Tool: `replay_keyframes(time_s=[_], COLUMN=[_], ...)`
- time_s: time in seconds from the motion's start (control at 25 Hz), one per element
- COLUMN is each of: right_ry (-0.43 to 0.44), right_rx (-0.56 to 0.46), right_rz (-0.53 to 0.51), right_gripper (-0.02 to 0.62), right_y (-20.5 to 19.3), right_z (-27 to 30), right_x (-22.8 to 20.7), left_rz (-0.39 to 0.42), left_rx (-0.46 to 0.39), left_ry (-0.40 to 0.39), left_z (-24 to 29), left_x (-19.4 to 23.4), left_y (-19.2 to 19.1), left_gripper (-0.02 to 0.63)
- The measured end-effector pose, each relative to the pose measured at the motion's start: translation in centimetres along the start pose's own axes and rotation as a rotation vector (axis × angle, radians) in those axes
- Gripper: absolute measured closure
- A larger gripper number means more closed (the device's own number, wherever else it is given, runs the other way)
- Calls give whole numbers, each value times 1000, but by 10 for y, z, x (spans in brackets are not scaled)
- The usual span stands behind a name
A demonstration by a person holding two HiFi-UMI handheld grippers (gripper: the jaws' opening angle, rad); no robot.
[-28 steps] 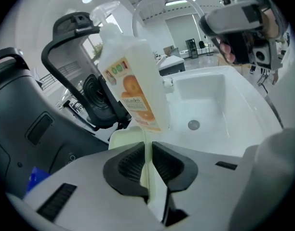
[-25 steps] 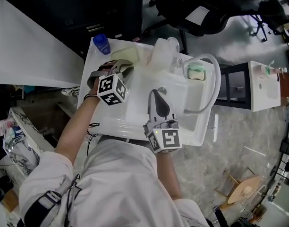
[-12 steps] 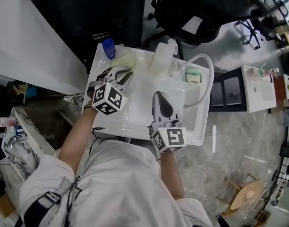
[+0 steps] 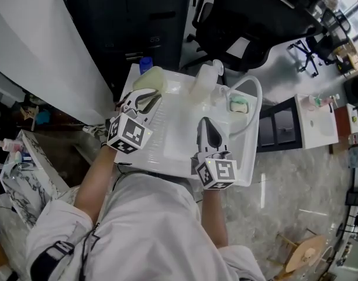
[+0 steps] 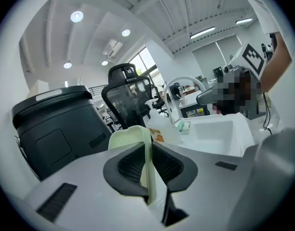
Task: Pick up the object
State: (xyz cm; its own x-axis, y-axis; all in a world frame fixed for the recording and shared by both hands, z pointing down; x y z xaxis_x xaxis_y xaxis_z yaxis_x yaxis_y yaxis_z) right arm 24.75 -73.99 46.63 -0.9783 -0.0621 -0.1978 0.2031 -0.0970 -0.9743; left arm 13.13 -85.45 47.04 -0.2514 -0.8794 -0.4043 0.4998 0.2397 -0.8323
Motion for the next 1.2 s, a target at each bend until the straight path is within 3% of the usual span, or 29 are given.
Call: replay_keyframes(time_s=[0.76,1.2], right_ry=[-50,-87], right_rx=[-46,-64], right_rz=[-15,-41], right_gripper=[591,591], right_y=[21,28], right_z=[-11,-6], right_x=[-11,-9], left_rz=[-238,-270], left_rx=[-159,-188], left_ry=[184,234], left_z=[-81,-100], left_x=[33,49], left_y=[8,-5], left_gripper=[546,546])
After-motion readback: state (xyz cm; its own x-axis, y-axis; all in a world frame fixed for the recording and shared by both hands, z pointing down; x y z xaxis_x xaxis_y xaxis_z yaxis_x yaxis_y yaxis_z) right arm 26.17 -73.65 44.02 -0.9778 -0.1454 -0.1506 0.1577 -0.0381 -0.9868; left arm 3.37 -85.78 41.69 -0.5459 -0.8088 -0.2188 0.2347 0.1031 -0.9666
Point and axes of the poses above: the fingertips, and each gripper's own axes: z forward along the fingers, x to its left, y out of its top, the point moved 2 cm from there along -z, backward along the fingers, and after that the axes turned 4 degrees about -y, right-handed, at the moved point
